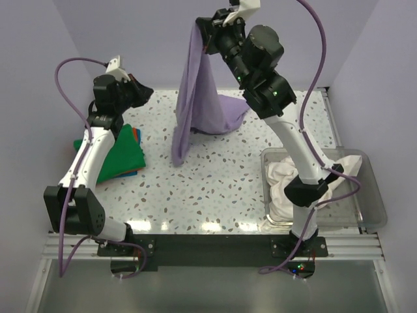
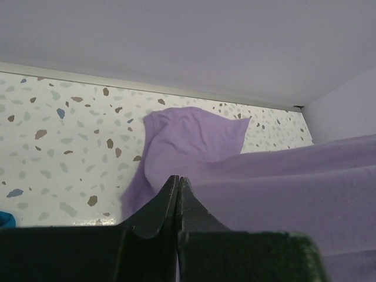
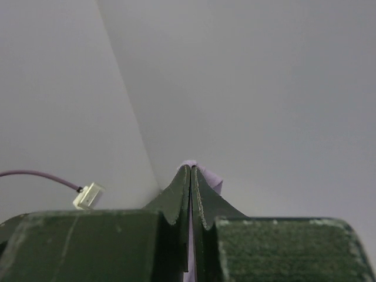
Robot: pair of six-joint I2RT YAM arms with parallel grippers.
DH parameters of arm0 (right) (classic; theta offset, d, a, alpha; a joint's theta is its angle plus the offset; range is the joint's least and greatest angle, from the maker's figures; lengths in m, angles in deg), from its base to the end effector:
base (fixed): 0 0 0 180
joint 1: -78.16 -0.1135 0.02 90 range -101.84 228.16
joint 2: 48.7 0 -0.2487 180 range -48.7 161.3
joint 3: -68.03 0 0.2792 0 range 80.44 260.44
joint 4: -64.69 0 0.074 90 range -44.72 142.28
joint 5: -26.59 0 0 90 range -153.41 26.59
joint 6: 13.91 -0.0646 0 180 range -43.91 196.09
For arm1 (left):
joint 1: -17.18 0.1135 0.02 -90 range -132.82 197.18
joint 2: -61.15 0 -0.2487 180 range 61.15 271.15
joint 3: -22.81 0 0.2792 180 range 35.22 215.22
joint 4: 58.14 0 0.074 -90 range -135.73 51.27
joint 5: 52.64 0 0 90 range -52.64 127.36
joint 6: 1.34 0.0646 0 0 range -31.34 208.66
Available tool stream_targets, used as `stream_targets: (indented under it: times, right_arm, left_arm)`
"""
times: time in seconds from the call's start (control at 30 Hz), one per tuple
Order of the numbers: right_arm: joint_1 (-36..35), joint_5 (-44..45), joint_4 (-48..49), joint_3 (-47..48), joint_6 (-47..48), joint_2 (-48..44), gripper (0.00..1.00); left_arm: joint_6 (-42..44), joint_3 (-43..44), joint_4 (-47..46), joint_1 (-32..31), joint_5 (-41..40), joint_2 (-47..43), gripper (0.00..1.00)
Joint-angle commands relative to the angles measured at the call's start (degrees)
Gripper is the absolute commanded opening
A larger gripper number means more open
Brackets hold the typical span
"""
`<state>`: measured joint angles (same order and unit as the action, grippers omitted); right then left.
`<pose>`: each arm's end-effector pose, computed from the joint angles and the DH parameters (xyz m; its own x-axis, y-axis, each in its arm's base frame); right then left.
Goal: Fold and stack the t-shirts
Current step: Flatten the tshirt out
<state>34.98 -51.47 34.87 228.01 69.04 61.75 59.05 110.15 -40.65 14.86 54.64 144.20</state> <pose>0.3134 0.2758 0.6052 0.1793 0.3330 -0.9257 -0.5537 0.8120 0.1848 0.3993 -0.0354 0.3503 -0.3602 -0.4576 -0.8129 0.1721 0.8239 -0.5400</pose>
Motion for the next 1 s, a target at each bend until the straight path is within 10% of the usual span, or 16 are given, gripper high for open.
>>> stream_targets:
  times: [0.0,0.4,0.97]
  right_arm:
    - [1.42,6.93,8.27,-2.53,3.44,-4.44,0.0]
    - [16.8,12.31,5.11,-49.88,-3.49,-17.71,0.0]
    - [26.83,15.66,-0.7,-55.11,-5.43,-16.76,0.0]
  left_arm:
    - [-0.89,-2.16,-2.53,-0.13,-1.28,-0.6,0.0]
    - [5.52,-7.96,6.51,-0.31,-5.85,1.59,0.05]
    - [5.96,-13.85,14.96,-5.58,-7.5,11.26,0.41]
